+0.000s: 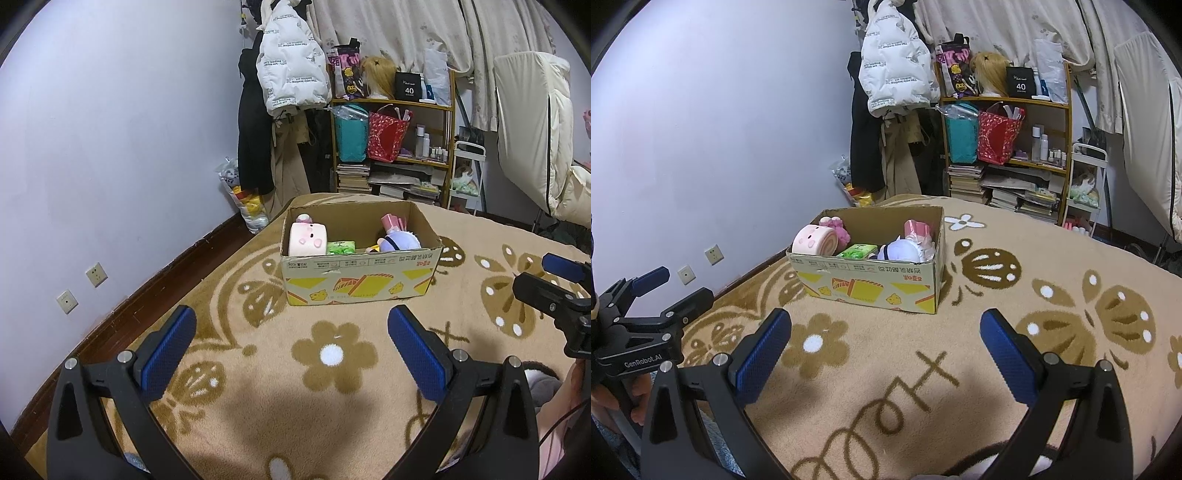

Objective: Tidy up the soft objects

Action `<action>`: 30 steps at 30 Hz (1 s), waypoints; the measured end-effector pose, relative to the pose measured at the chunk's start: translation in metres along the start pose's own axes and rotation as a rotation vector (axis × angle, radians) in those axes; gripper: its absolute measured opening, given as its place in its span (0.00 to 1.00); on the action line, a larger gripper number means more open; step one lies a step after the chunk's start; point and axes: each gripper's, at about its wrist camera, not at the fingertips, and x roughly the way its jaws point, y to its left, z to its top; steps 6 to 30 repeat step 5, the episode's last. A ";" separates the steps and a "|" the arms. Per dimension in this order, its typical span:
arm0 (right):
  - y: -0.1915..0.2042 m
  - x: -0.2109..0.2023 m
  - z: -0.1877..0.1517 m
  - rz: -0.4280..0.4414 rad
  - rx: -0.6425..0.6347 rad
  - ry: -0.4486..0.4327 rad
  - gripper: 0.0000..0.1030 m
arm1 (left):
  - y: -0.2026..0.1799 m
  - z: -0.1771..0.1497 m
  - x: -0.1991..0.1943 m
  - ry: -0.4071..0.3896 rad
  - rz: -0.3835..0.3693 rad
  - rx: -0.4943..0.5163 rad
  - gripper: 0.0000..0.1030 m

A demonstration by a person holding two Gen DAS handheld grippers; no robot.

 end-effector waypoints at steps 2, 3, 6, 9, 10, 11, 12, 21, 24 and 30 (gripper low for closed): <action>0.000 0.000 0.000 0.000 -0.001 -0.001 1.00 | 0.000 0.000 0.000 0.000 0.001 0.002 1.00; 0.000 0.000 0.000 0.000 -0.001 0.000 1.00 | 0.000 0.000 0.000 0.000 0.001 0.002 1.00; 0.000 0.000 0.000 0.000 -0.001 0.000 1.00 | 0.000 0.000 0.000 -0.001 0.002 0.001 1.00; 0.000 0.000 0.000 0.000 -0.001 0.000 1.00 | 0.000 0.000 0.000 -0.001 0.002 0.001 1.00; 0.000 0.000 0.000 0.000 -0.001 0.000 1.00 | 0.000 0.000 0.000 -0.001 0.002 0.001 1.00; 0.000 0.000 0.000 0.000 -0.001 0.000 1.00 | 0.000 0.000 0.000 -0.001 0.002 0.001 1.00; 0.000 0.000 0.000 0.000 -0.001 0.000 1.00 | 0.000 0.000 0.000 -0.001 0.002 0.001 1.00; 0.000 0.000 0.000 0.000 -0.001 0.000 1.00 | 0.000 0.000 0.000 -0.001 0.002 0.001 1.00; 0.000 0.000 0.000 0.000 -0.001 0.000 1.00 | 0.000 0.000 0.000 -0.001 0.002 0.001 1.00; 0.000 0.000 0.000 0.000 -0.001 0.000 1.00 | 0.000 0.000 0.000 -0.001 0.002 0.001 1.00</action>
